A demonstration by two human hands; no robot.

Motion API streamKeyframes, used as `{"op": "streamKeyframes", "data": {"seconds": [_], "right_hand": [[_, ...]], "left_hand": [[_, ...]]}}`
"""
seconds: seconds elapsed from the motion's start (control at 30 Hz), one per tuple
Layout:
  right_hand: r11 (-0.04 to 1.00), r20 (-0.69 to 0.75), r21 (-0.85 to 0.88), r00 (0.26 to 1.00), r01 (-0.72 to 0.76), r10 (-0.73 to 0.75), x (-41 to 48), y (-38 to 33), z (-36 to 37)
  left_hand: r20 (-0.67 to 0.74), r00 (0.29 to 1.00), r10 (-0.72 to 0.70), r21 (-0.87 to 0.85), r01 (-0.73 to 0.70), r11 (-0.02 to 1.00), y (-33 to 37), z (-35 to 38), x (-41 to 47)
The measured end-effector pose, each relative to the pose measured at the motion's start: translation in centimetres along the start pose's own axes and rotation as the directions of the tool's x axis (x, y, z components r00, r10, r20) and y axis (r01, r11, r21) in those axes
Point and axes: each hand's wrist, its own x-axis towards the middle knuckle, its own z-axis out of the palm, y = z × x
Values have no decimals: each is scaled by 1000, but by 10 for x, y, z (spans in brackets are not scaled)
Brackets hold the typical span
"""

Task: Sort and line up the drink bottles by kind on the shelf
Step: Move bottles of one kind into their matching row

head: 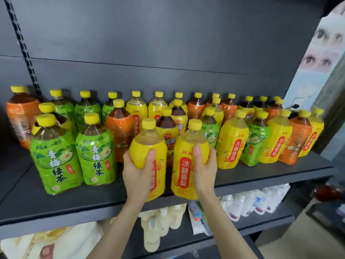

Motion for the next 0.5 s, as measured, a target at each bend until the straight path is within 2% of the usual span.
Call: {"op": "streamKeyframes", "data": {"seconds": [0.3,0.5], "right_hand": [[1000,69,-11,998,1,0,52,36,29],[1000,148,2,989,-28,27,65,44,43]], "left_hand": [[-101,991,82,79,-74,994,-28,28,40],[-169,984,64,150,-38,988,-34,38,52]]}}
